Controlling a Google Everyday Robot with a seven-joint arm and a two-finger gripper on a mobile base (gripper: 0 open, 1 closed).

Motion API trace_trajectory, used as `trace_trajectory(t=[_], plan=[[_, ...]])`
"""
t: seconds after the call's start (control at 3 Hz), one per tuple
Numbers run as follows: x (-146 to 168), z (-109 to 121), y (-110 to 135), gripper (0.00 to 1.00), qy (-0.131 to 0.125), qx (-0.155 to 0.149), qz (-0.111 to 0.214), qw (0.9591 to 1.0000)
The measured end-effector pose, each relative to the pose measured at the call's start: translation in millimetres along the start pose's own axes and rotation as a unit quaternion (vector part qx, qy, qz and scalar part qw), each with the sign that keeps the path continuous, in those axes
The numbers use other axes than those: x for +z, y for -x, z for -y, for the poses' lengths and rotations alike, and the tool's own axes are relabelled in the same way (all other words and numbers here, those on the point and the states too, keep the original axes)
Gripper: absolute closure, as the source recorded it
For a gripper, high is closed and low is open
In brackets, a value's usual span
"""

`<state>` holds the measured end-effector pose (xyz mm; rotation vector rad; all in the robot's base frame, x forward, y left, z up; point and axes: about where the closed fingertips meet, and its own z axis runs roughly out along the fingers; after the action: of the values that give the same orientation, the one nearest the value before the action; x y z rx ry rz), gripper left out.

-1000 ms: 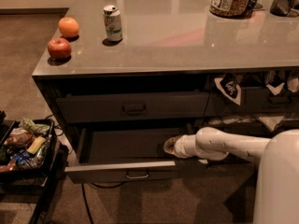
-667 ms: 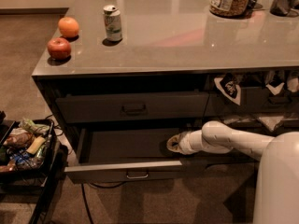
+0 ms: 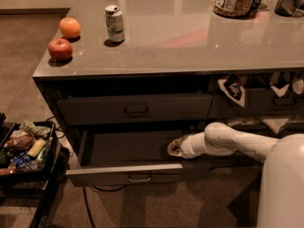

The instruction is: Open middle drawer

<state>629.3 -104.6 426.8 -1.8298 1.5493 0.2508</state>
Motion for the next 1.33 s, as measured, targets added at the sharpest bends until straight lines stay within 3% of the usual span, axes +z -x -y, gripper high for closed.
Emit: trace_trajectory(t=[1.0, 1.33], plan=[[44, 11, -30, 1.00, 0.012, 0.075, 0.054, 0.9957], [38, 9, -26, 1.00, 0.009, 0.075, 0.066, 0.9950]])
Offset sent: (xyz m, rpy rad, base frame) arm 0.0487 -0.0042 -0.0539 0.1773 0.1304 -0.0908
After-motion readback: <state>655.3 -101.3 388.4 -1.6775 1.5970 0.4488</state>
